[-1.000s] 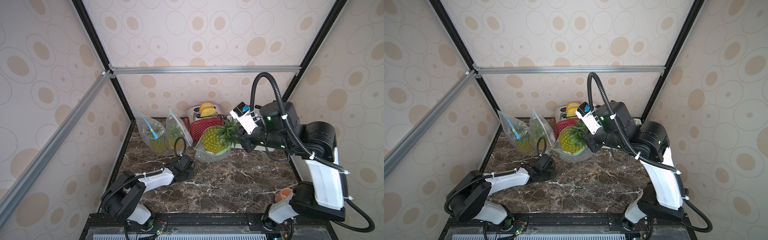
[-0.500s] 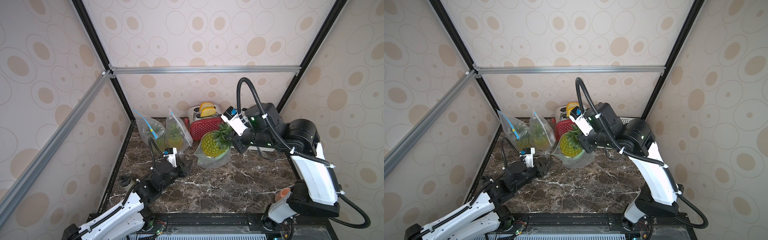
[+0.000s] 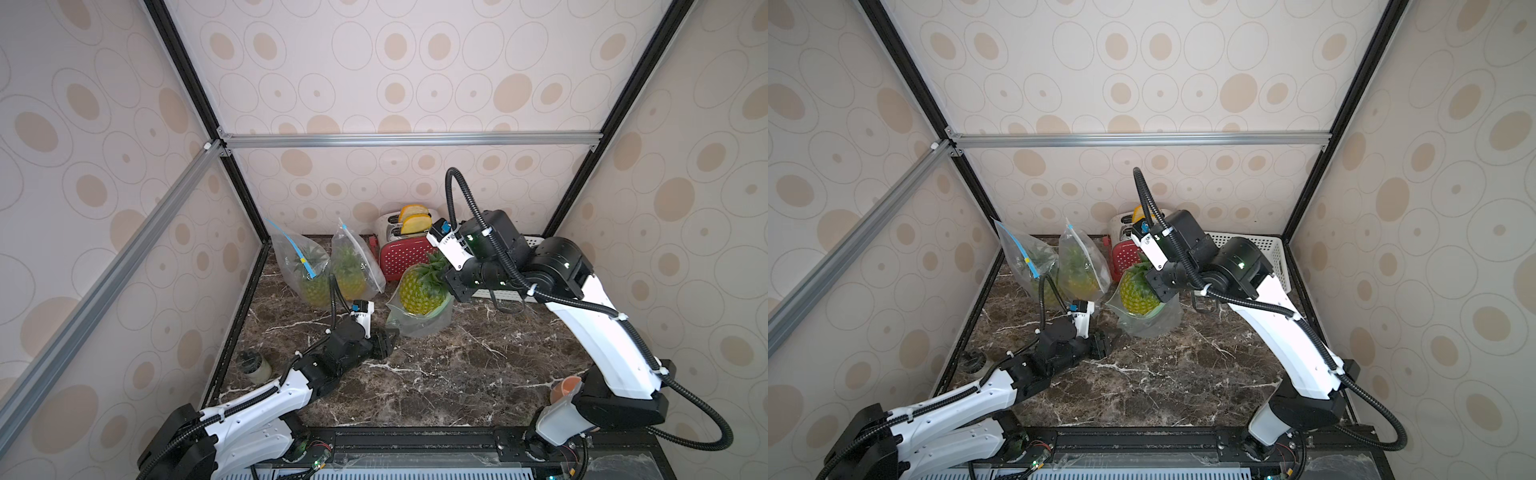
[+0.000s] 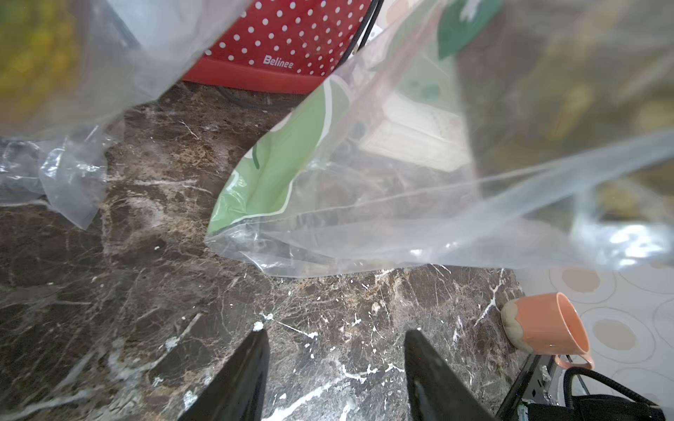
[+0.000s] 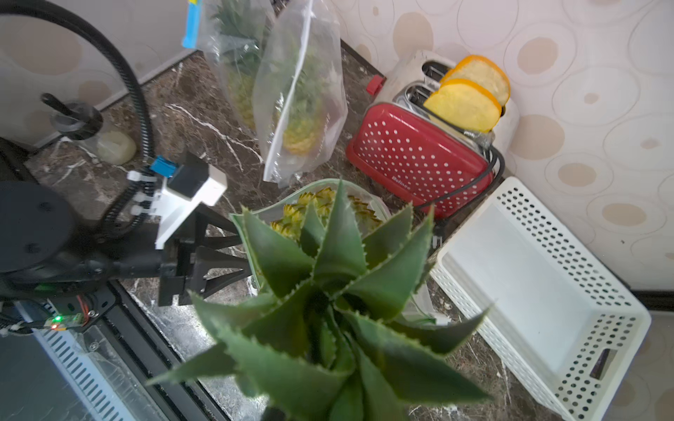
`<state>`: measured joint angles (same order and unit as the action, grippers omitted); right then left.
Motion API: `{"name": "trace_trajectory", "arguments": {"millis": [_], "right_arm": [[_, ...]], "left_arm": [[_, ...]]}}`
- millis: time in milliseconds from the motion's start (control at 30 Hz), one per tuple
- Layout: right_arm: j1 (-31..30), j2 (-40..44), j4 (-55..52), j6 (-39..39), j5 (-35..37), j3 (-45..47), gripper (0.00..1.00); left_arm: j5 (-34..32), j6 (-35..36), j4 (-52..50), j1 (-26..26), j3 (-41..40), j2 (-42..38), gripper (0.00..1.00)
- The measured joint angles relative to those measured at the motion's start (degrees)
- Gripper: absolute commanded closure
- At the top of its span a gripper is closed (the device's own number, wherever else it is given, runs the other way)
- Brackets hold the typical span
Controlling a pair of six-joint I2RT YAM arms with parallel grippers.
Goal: Open the zip-top bag and take out the pineapple
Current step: Pick up the pineapple from the zipper food storage bag.
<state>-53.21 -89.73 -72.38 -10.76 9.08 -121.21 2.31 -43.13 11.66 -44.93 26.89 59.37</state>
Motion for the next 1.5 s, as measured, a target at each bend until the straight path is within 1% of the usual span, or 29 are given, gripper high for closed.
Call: {"name": "trace_trajectory", "arguments": {"millis": [100,200,300,400,467,533,633,833,900,967,1000,1067,1100,1133,1200,1500], "right_arm": [[4.22,0.57,3.5,-0.9,-1.79,7.52,1.0],[7.72,0.59,4.98,-1.22,-3.06,11.17,1.0],[9.73,0.74,6.03,-1.22,-3.85,11.39,1.0],[10.73,1.01,7.72,-1.22,-5.31,11.04,1.0],[11.19,0.98,8.35,-1.2,-6.25,10.56,1.0],[11.56,0.98,8.59,-1.2,-7.17,10.08,1.0],[12.26,0.92,8.55,-1.07,-7.58,9.66,1.0],[14.69,0.31,8.79,-1.14,-7.56,9.62,1.0],[15.19,0.02,9.09,-1.18,-7.56,9.62,1.0],[15.72,-0.35,9.42,-1.2,-7.52,9.62,1.0],[16.02,-0.52,9.55,-1.22,-7.48,9.62,1.0],[16.59,-0.87,9.79,-1.25,-7.41,9.62,1.0],[16.81,-1.05,9.9,-1.25,-7.28,9.62,1.0],[16.98,-1.18,10.01,-1.25,-7.17,9.62,1.0],[17.2,-1.31,10.21,-1.27,-7.02,9.62,1.0],[17.4,-1.33,10.49,-1.99,-7.06,9.16,1.0]], "left_arm": [[0.61,1.01,1.88,-0.26,1.18,3.63,0.33],[1.49,2.4,3.78,-0.52,3.04,8.35,0.25],[2.43,3.87,5.03,-0.7,6.08,14.25,0.21],[2.89,5.75,5.97,-0.96,10.05,20.61,0.15],[3.06,7.08,6.21,-1.01,12.85,24.33,0.09],[3.13,8.41,6.32,-1.05,16.06,28.15,0.01],[2.47,10.14,6.14,-1.11,20.22,32.41,0.01],[-0.87,13.53,3.91,-1.11,26.4,37.9,0.01],[-2.27,14.4,3.63,-1.11,28.06,39.58,0.08],[-3.63,15.32,3.48,-1.11,29.9,41.59,0.18],[-4.33,15.82,3.5,-1.11,30.99,42.86,0.29],[-5.77,16.52,3.72,-1.11,32.83,44.94,0.57],[-6.45,16.7,4.0,-1.11,33.64,45.9,0.73],[-7.3,16.94,4.22,-1.11,34.34,46.77,0.83],[-8.57,17.46,4.83,-1.16,35.32,48.02,1.0],[-13.31,18.1,5.01,-1.29,37.16,49.51,1.0]]}}
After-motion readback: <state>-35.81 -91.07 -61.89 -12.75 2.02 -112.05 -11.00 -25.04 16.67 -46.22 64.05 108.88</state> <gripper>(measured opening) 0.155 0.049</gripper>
